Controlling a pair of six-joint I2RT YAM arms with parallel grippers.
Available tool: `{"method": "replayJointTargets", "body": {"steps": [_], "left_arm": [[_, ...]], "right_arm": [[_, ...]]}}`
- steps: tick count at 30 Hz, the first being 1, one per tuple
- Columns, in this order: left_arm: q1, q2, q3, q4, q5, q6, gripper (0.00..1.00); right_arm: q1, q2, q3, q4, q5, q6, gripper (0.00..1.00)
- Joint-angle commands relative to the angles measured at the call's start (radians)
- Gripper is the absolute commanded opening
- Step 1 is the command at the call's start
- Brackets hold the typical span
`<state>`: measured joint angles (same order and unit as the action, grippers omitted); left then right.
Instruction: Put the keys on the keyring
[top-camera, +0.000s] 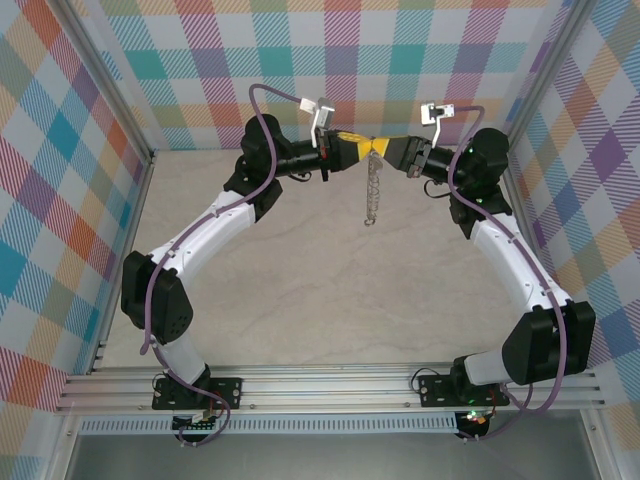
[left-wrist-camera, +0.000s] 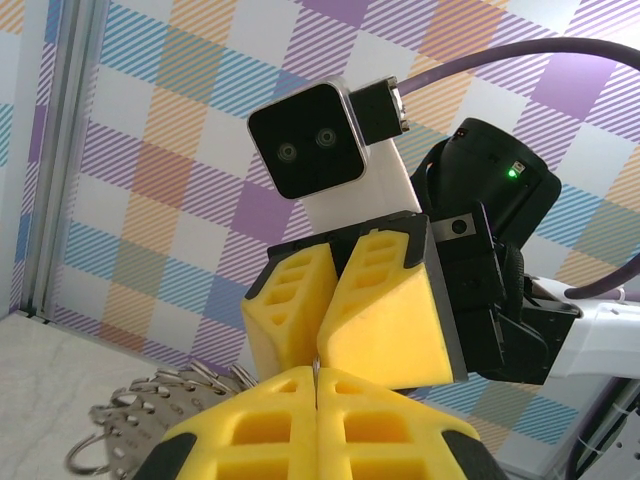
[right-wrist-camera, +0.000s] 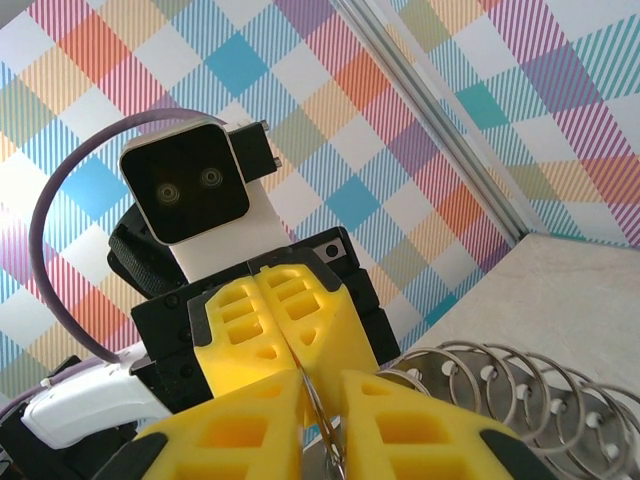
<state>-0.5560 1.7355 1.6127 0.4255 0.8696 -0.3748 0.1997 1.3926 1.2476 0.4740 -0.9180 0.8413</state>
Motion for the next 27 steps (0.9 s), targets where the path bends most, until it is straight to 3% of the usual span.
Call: {"method": "replayJointTargets", "body": {"steps": [1,8,11,15,20,23,27], "left_arm": [[-0.009,-0.001,0.006,0.075,-0.001,-0.007,0.00],[-0.009,-0.006,0.002,0.075,0.002,-0.006,0.00],[-0.008,-0.007,-0.001,0.073,0.002,-0.005,0.00],[-0.008,-0.008,0.010,0.034,0.003,0.015,0.00],[0.007,-0.025,0.027,-0.061,-0.012,0.080,0.26],[0.021,-0.028,0.072,-0.186,0.018,0.155,0.35],[0.024,-0.003,0.188,-0.459,0.084,0.332,0.39]], "right_arm": [[0.000,0.002,0.024,0.016,-0.005,-0.015,0.19],[-0.002,0.010,0.042,0.002,0.003,-0.025,0.11],[-0.003,0.011,0.047,-0.013,0.008,-0.037,0.00],[-0.008,0.013,0.062,-0.062,-0.002,-0.085,0.00],[-0.026,0.025,0.116,-0.226,-0.074,-0.252,0.00],[-0.032,0.045,0.203,-0.459,-0.135,-0.455,0.00],[-0.031,0.069,0.293,-0.685,-0.154,-0.664,0.00]]}}
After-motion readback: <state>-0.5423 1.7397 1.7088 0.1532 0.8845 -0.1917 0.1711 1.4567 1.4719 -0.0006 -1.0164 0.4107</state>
